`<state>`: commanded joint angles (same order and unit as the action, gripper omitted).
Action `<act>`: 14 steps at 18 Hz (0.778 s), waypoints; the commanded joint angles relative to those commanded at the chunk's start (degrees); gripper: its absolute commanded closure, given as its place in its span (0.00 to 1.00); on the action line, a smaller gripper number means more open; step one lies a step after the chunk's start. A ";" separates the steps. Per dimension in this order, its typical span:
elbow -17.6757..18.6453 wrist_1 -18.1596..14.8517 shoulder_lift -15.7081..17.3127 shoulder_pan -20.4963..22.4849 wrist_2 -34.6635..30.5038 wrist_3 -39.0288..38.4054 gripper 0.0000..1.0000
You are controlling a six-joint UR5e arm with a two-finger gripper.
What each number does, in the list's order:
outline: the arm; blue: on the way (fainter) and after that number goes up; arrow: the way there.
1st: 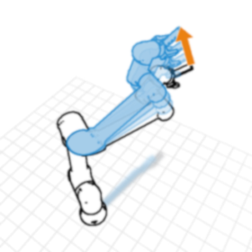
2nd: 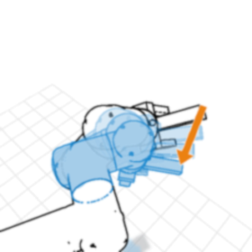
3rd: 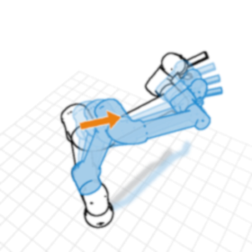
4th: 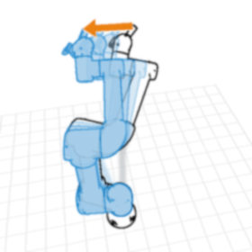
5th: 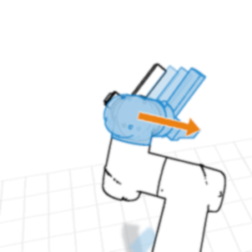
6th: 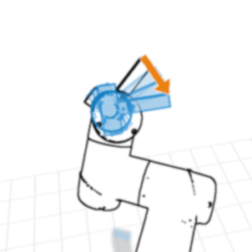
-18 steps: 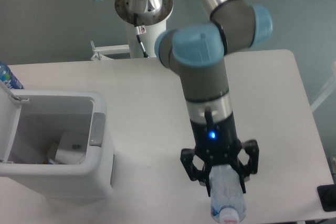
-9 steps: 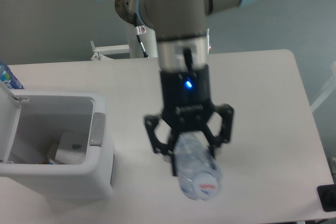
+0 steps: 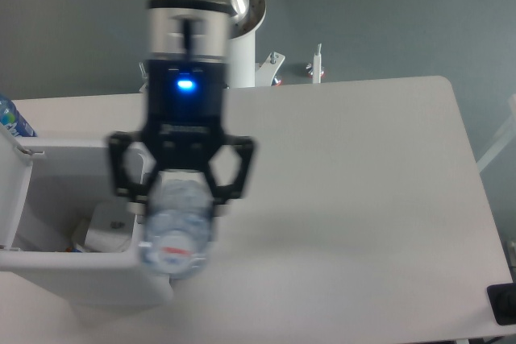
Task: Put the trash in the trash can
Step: 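Lift the bottle and carry it over the trash bin, then open the gripper to release the bottle into the bin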
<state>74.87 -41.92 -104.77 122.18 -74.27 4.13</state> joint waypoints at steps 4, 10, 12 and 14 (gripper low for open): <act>2.74 0.00 0.97 -2.29 0.18 -0.35 0.34; 4.76 0.00 0.36 -4.58 0.18 0.09 0.34; 5.46 0.00 0.19 -4.84 0.18 0.26 0.34; 7.04 0.09 0.79 -4.93 0.18 0.26 0.29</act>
<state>81.91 -41.84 -103.98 117.25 -74.09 4.39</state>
